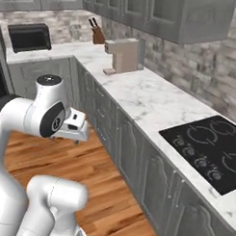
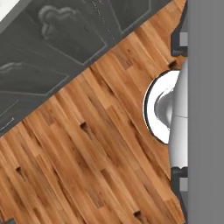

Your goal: Navigate to the coffee machine.

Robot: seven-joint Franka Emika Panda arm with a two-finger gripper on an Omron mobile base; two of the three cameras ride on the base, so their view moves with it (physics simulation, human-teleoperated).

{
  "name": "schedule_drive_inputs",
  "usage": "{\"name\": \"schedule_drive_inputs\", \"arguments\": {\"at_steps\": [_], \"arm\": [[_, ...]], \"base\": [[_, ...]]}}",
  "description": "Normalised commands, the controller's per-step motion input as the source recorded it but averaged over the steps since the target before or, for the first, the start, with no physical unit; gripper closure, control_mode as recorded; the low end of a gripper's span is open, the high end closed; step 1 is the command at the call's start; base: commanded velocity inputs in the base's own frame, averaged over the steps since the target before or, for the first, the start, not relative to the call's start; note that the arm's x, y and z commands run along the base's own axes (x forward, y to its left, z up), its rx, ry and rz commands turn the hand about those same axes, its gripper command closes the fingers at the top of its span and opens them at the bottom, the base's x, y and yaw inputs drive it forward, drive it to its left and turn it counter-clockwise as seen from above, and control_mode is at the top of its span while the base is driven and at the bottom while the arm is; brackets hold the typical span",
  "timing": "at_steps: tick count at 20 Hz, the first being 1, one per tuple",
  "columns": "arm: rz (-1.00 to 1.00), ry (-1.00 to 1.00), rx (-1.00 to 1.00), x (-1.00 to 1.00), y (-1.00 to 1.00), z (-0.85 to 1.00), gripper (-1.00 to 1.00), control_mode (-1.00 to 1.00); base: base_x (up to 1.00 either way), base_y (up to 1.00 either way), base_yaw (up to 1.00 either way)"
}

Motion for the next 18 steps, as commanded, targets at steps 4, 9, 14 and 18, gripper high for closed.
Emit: {"name": "schedule_drive_inputs", "arguments": {"at_steps": [4,9,14,18], "arm": [[0.00,0.00,0.00,0.00,0.00,0.00,-1.00,1.00],[0.00,0.00,0.00,0.00,0.00,0.00,-1.00,1.00],[0.00,0.00,0.00,0.00,0.00,0.00,-1.00,1.00],[0.00,0.00,0.00,0.00,0.00,0.00,-1.00,1.00]], "base": [[1.00,0.36,-0.19],[0.95,0.51,-0.17],[0.94,0.49,-0.21],[0.89,0.49,-0.21]]}}
